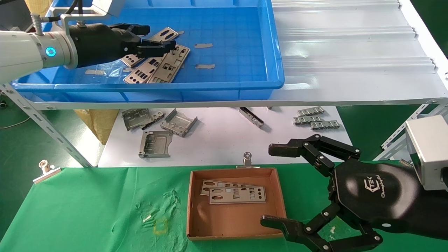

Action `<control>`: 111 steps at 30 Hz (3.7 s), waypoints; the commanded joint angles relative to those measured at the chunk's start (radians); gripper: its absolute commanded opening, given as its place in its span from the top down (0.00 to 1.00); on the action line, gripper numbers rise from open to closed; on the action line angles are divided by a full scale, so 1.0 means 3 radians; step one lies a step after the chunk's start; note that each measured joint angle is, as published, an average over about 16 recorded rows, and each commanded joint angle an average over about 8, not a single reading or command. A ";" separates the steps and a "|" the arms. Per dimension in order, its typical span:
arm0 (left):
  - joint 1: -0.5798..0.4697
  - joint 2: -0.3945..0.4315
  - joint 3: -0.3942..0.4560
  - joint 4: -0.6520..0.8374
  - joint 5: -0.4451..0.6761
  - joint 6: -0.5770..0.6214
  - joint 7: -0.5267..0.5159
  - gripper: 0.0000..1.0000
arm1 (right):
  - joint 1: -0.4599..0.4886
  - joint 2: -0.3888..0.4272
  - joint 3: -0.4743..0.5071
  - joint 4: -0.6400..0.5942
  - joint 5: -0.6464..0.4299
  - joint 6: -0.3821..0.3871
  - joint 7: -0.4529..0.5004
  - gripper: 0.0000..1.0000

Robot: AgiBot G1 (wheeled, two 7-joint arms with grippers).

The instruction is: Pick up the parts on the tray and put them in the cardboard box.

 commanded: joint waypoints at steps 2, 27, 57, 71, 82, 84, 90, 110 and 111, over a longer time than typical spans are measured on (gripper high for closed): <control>-0.0005 0.0008 0.0013 -0.0003 0.0018 -0.0029 -0.0006 1.00 | 0.0000 0.0000 0.0000 0.0000 0.0000 0.0000 0.0000 0.00; -0.0048 0.0004 0.0043 -0.0045 0.0062 -0.0130 0.0030 1.00 | 0.0000 0.0000 0.0000 0.0000 0.0000 0.0000 0.0000 0.00; -0.0261 -0.0264 -0.0146 -0.0181 -0.0223 0.0847 0.0033 1.00 | 0.0000 0.0000 0.0000 0.0000 0.0000 0.0000 0.0000 0.00; 0.0133 -0.0679 -0.0046 -0.1012 -0.0542 0.2131 -0.0154 1.00 | 0.0000 0.0000 -0.0001 0.0000 0.0000 0.0000 0.0000 0.00; 0.1121 -0.1125 0.0680 -0.2635 -0.1463 0.2046 -0.0616 1.00 | 0.0000 0.0000 -0.0001 0.0000 0.0000 0.0000 0.0000 0.00; 0.1248 -0.1054 0.0778 -0.2568 -0.1448 0.1986 -0.0510 1.00 | 0.0000 0.0000 -0.0001 0.0000 0.0000 0.0000 0.0000 0.00; 0.1571 -0.0645 0.0940 -0.2173 -0.1163 0.1538 0.0156 1.00 | 0.0000 0.0000 -0.0001 0.0000 0.0000 0.0000 0.0000 0.00; 0.1576 0.0322 0.1079 -0.0850 -0.0746 0.0915 0.1481 0.00 | 0.0000 0.0000 -0.0001 0.0000 0.0001 0.0000 0.0000 0.00; 0.1566 0.0339 0.1080 -0.0809 -0.0745 0.0922 0.1511 0.00 | 0.0000 0.0000 -0.0001 0.0000 0.0001 0.0000 0.0000 0.00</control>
